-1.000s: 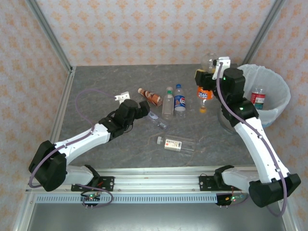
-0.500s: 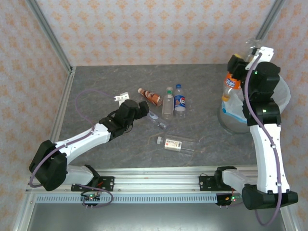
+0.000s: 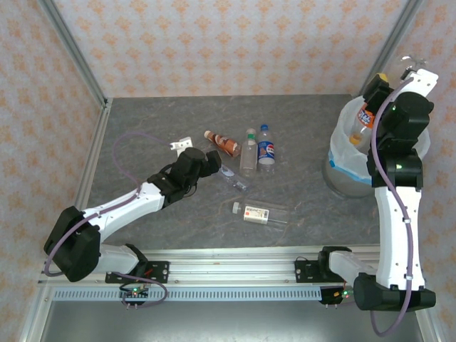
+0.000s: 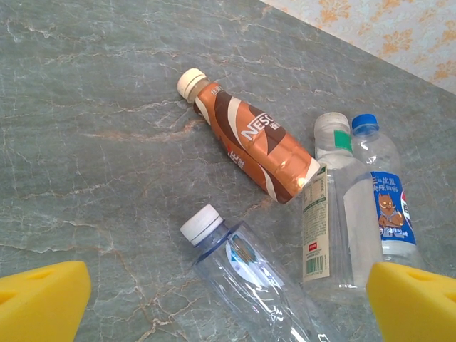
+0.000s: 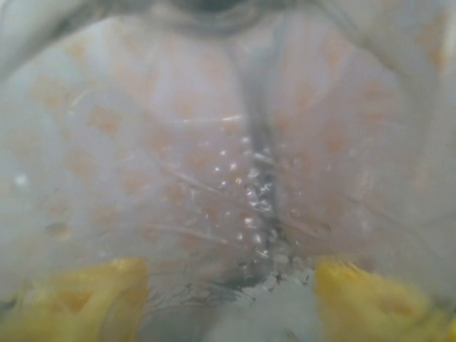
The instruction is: Put the plastic bottles in the bin
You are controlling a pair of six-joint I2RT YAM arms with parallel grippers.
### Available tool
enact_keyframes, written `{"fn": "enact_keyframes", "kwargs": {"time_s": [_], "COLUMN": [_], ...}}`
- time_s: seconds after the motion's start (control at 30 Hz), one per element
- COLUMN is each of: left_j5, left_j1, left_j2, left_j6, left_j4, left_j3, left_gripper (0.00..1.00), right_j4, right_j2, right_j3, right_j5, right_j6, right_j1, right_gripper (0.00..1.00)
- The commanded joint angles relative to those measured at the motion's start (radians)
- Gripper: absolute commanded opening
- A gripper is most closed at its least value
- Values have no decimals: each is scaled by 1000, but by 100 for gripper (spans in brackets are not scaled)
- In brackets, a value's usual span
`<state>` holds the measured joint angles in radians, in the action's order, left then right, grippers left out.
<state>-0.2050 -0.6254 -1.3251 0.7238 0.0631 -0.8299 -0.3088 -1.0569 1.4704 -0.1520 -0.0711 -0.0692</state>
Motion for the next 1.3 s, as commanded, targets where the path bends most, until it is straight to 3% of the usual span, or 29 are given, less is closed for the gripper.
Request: {"fn": "enact_keyframes", "kwargs": {"time_s": [0.0,0.43,0.57,0.8,1.13,1.27], "left_j5": [3,10,9,11,8,17], "left_j1": [10,9,10,9,9,9], "left_j2": [-8,-16,-19,-19,-19,-33], "left_j6": [-28,-41,-41,-43,-41,-49], "left_j4": [4,20,20,23,26,32], "left_j3": [-16,-23,-23,-25,-25,-40], "left_gripper": [100,100,100,100,100,100], "right_j4": [72,137,127,65,-30,-76], "right_j2": [-3,-32,-52,-70,-101,-115], "right_j3": [-29,-180,-208,-248,-314,-328], "right_j5": [-112,-87,-77,-5,-104,-70], "right_j6": [-44,7,4,72,90,88], "right_j1": [-12,-50,-50,-81,-81,-82], "right_gripper": [0,0,5,25,41,71]}}
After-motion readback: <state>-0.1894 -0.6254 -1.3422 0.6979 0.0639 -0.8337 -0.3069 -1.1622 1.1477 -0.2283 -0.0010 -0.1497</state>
